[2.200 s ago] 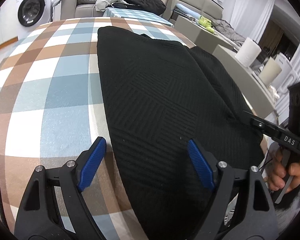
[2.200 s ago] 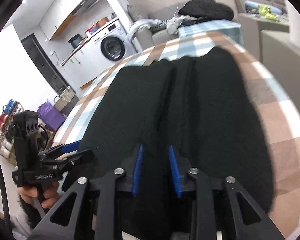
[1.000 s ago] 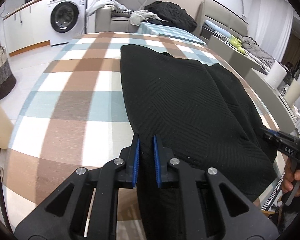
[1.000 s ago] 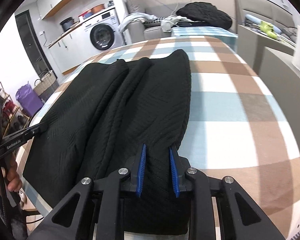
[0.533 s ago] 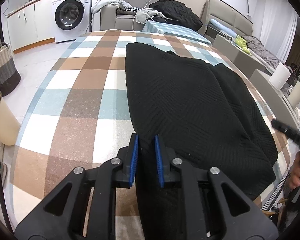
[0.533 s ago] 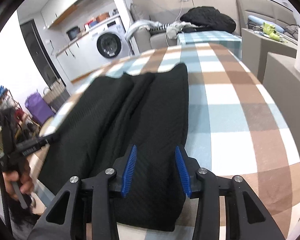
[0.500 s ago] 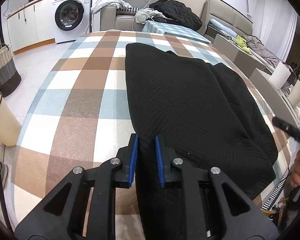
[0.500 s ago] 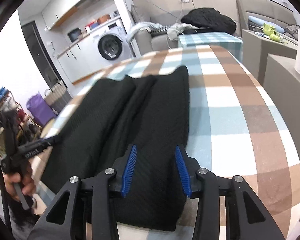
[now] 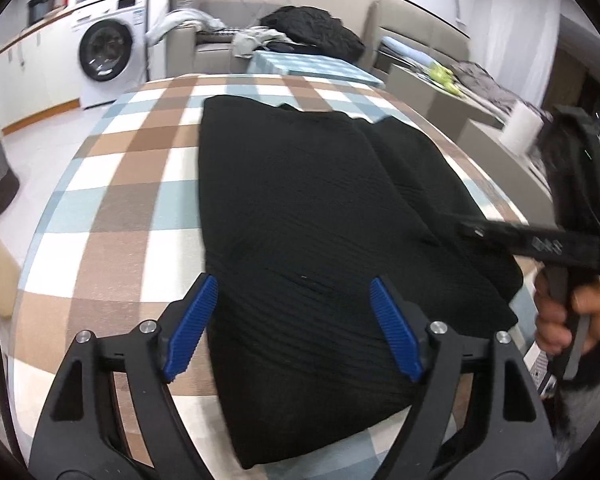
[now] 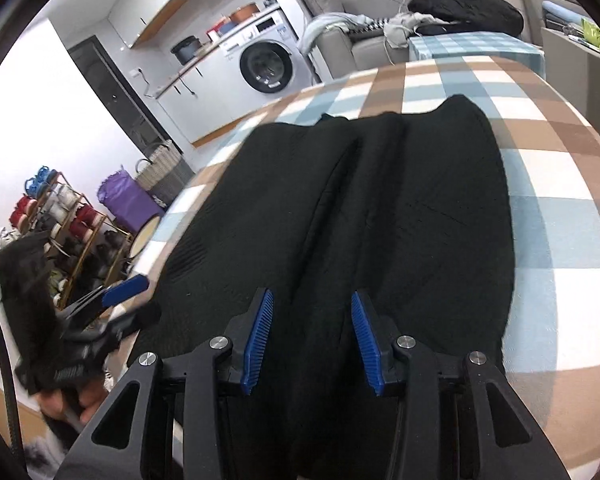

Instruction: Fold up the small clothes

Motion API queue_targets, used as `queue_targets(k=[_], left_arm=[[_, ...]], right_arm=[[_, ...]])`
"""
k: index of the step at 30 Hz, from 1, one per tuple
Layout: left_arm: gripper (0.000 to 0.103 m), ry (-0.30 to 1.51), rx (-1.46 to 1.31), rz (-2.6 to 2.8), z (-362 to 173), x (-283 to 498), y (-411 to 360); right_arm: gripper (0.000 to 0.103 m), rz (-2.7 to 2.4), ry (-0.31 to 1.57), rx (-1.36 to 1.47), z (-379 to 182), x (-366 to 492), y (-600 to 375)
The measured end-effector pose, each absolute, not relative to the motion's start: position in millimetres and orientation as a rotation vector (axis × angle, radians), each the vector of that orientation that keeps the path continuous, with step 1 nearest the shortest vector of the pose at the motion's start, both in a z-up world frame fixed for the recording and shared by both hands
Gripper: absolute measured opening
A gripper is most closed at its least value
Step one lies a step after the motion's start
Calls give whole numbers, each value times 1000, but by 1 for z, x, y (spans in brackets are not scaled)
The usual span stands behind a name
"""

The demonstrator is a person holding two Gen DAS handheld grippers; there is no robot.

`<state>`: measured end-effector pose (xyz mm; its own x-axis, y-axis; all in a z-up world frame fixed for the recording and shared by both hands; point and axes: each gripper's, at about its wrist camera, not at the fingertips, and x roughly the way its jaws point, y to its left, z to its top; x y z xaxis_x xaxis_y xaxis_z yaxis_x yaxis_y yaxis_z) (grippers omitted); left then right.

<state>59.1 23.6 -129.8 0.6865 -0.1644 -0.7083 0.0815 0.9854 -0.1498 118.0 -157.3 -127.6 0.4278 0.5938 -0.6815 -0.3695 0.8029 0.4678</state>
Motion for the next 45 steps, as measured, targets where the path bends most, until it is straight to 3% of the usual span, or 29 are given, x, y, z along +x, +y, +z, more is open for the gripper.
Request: queue_targets(k=[3,6,15,18,24,30,31,32,40,45], left_arm=[[77,808,-89,-150,-133,59,16],[77,811,-90,-148,-134,59,16],[77,817,-128,-136,-136,61,27],[77,822,-132,-135,-138,63,27],[78,825,-128,-133,-140,65,27],[78,820,-139,-133,-139,65,28],[78,819,-140,-131,-139,65,29],[78,817,-142,-130,-139,64,29],[78,768,-199,-114,-126,58,43],[78,783,-209,-103,-130,61,48]], right_arm=[[44,604,983,261,-133,125,-149],[52,631,980,282,-133,132,-144],[55,620,1000,278,-135,133,-159],[67,689,1004,273,-135,128,-158],[67,679,978,242,-136,139,-138],[32,589,965,145,-134,155,-120],[19,598,961,134,-133,154,-117],[14,602,951,118,-132,153,-115],[2,553,749,61,-87,133,-132],[2,496,762,81,-87,129,-167]])
